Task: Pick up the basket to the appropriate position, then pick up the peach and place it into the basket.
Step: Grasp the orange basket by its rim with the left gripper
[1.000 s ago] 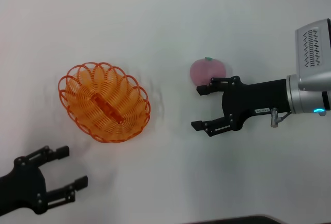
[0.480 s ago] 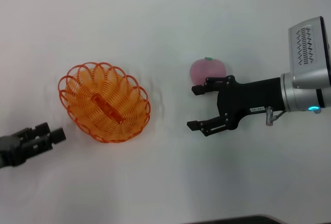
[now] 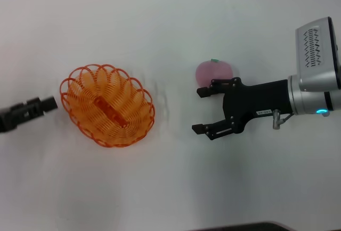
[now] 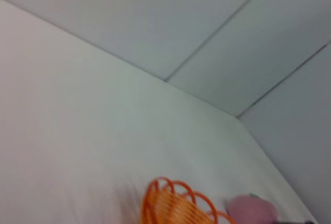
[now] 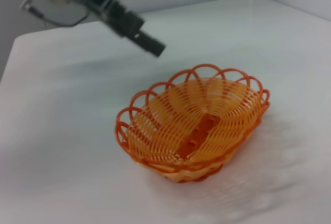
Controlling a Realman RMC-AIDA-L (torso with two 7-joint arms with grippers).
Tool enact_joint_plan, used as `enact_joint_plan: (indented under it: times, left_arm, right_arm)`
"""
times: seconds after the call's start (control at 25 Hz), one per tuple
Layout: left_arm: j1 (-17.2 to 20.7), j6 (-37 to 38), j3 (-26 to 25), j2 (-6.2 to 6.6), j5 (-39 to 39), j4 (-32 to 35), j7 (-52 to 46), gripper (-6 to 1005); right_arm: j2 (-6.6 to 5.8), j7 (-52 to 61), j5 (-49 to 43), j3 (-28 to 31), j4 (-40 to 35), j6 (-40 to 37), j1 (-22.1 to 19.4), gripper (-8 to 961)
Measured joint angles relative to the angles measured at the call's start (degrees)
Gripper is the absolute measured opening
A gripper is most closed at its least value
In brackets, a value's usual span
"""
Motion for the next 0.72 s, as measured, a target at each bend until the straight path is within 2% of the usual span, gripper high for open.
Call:
enact_joint_plan:
  times: [0.16,0.2,0.28,0.44,0.72]
  left_arm:
    - [-3.95,-2.78,1.24,0.74,0.86,3.17,-6.05,839]
    - [-3.95,-2.78,1.24,0.74,0.86,3.17,-6.05,839]
    - [-5.48,-4.39,3.52,1.28,1.35,3.98,-8.59,839]
    - [-8.18,-8.32,11.78,2.08,1.89,6.78,-14.48,840]
    - [-13.1,-12.83,24.59,1.68,7.53,13.17,-22.94,840]
  right_arm:
    - [-0.04,-0.02,-0.11,0.0,0.63,0.09,0.33,938]
    - [-0.06,-0.02,-0.16,0.0,0.65,0.14,0.36,938]
    - [-0.07,-0.03,-0.28,0.0,0.66,0.3,0.36,938]
    - [-0.09,-0.03,-0.34,0.01,0.66,0.58,0.35,938]
    - [-0.19,-0.02,-0.36,0.0,0.65,0.62,0.35,938]
